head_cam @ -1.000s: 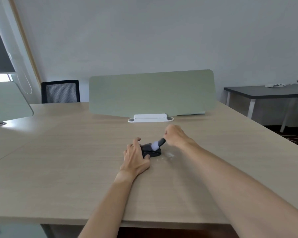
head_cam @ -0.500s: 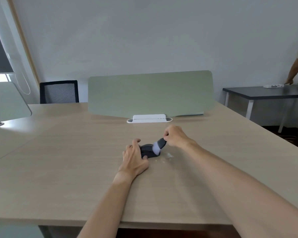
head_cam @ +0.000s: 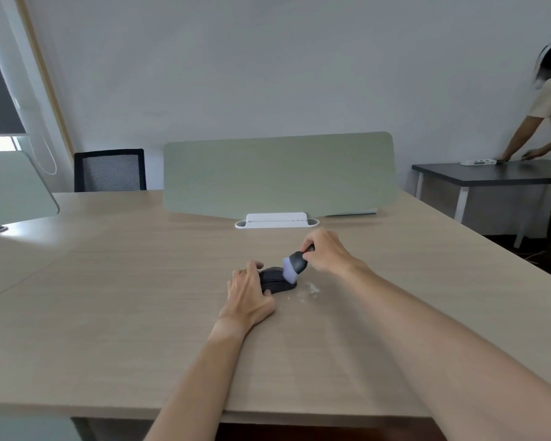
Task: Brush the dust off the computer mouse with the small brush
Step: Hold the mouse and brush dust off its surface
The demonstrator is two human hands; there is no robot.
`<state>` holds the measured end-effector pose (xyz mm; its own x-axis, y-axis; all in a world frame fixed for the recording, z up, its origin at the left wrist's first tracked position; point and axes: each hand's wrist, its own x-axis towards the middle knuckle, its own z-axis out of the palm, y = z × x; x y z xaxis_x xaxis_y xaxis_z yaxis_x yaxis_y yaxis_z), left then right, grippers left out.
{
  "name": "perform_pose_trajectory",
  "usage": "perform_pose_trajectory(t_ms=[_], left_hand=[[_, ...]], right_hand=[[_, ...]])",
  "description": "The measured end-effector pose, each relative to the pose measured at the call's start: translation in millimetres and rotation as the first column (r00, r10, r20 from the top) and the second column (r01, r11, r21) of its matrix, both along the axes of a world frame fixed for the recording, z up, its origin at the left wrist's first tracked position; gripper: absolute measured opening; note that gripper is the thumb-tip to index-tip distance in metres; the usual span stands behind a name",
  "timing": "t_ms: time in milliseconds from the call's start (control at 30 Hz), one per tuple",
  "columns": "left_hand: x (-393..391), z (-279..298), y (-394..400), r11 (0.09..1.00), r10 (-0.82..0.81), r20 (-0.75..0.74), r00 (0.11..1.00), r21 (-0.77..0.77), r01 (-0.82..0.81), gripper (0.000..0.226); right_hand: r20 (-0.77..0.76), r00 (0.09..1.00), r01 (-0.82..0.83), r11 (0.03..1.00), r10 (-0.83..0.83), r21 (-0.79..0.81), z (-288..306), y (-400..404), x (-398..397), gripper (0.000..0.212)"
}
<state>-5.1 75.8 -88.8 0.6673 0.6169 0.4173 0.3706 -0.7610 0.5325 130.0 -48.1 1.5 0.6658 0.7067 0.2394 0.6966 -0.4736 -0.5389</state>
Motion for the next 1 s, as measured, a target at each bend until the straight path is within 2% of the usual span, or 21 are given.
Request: perform_pose_trajectory(t_ms=[67, 133, 200, 267, 367, 533, 633, 700, 767, 867, 1000], left_hand=[[1, 0, 0, 1.000, 0.010, 0.003, 1.000, 0.019, -0.010, 0.046], [2, 1, 0, 0.999, 0.019, -0.001, 1.000, 0.038, -0.019, 0.041], [2, 2, 0, 0.999, 0.020, 0.001, 1.000, 0.047, -0.021, 0.035], [0, 2, -1, 0.998, 0.016, 0.010, 1.000, 0.057, -0.017, 0.028], [-2, 2, -1, 0.998, 0.005, 0.029, 1.000, 0.063, -0.007, 0.025], [0, 1, 0, 0.997, 0.029, 0.012, 1.000, 0.066, -0.030, 0.031], [1, 1, 1, 0.998, 0.026, 0.026, 0.999, 0.062, -0.028, 0.025], [1, 1, 1, 0.997, 0.028, 0.027, 0.999, 0.065, -0.029, 0.027], [2, 1, 1, 0.997, 0.029, 0.030, 0.999, 0.072, -0.031, 0.029], [0, 1, 0, 0.997, 0.025, 0.061, 0.998, 0.068, -0.030, 0.019], [0, 3, -1, 0.998, 0.023, 0.028, 0.999, 0.064, -0.025, 0.029]], right_hand=[[0.035, 0.998, 0.049, 0.999, -0.049, 0.025, 2, -3, 5, 0.031], [-0.020, 0.999, 0.047, 0.989, -0.045, 0.140, 4, -3, 3, 0.028], [-0.130, 0.991, -0.002, 0.976, 0.031, 0.220, 7, -2, -5, 0.023], [-0.172, 0.978, -0.085, 0.979, 0.118, 0.186, 6, 0, -13, 0.020], [-0.107, 0.983, -0.133, 0.984, 0.146, 0.119, -3, 3, -15, 0.023], [0.091, 0.994, -0.073, 0.987, 0.060, 0.146, 0, 4, -9, 0.031], [-0.006, 0.991, -0.128, 0.969, 0.132, 0.212, 8, 3, -16, 0.028], [-0.062, 0.980, -0.175, 0.968, 0.189, 0.180, 7, 4, -23, 0.028], [-0.048, 0.980, -0.187, 0.972, 0.195, 0.140, 2, 5, -25, 0.026], [0.003, 0.986, -0.165, 0.981, 0.165, 0.103, -3, 2, -17, 0.025], [0.072, 0.995, -0.081, 0.991, 0.074, 0.103, -1, -5, -2, 0.028]])
